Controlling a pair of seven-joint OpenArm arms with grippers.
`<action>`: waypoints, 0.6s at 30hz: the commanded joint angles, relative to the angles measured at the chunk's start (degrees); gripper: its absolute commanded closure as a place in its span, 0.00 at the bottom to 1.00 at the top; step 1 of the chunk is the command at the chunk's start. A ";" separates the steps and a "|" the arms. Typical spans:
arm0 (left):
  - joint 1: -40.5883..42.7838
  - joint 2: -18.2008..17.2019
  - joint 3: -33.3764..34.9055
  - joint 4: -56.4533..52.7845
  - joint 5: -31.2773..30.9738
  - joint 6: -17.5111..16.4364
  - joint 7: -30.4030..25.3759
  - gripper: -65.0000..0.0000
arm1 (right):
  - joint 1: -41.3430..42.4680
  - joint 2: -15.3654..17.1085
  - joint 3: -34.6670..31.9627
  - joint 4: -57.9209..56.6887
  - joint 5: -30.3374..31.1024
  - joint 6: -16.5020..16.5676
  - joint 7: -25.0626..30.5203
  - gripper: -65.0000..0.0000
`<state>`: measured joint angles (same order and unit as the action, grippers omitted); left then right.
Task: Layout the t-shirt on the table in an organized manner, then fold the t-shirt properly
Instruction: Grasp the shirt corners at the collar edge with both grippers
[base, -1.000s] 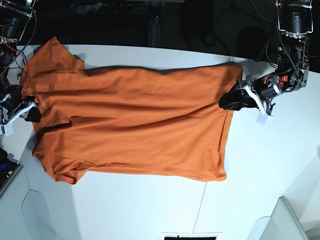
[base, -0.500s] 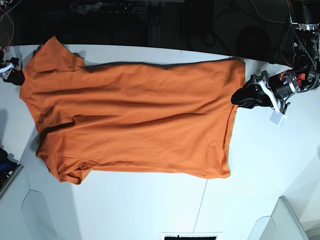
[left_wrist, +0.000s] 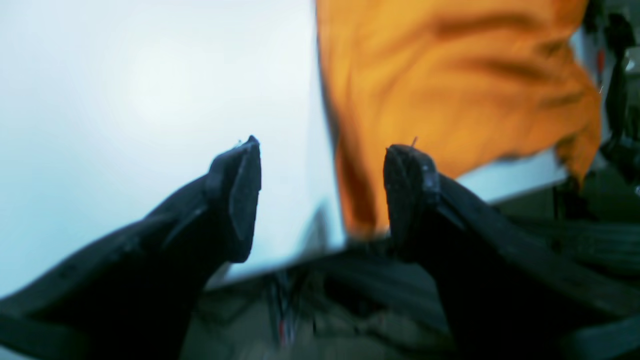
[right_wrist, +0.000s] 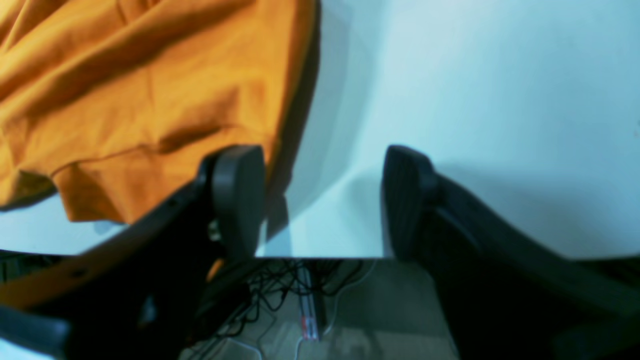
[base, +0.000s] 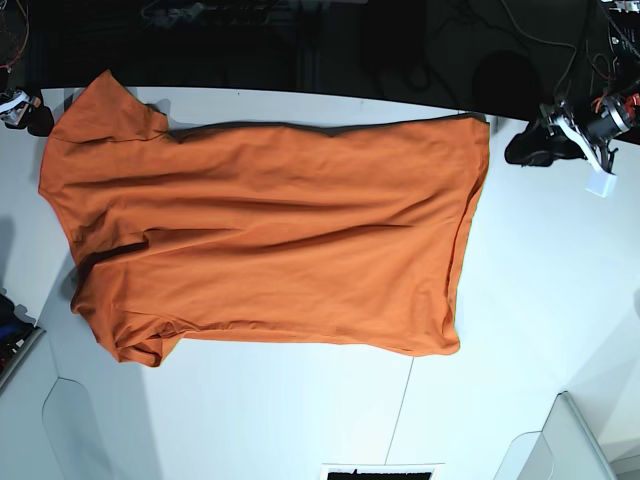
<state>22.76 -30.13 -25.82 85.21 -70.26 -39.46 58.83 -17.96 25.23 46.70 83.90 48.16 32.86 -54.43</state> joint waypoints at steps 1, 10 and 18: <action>-0.02 -1.11 -0.33 0.87 -1.68 -0.54 -0.92 0.37 | 0.02 1.33 0.26 0.87 0.92 0.44 0.26 0.43; 1.70 -0.57 -0.33 0.87 -1.29 -0.54 -0.66 0.37 | -0.81 1.25 -5.60 0.85 3.74 0.42 -2.36 0.43; 1.99 0.09 5.60 0.87 2.58 -0.54 -0.61 0.37 | -0.81 1.25 -11.39 0.85 3.78 0.42 -1.95 0.43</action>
<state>24.69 -29.39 -20.10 85.52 -68.95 -40.21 57.01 -18.55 25.58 35.22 84.40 52.60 32.88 -55.29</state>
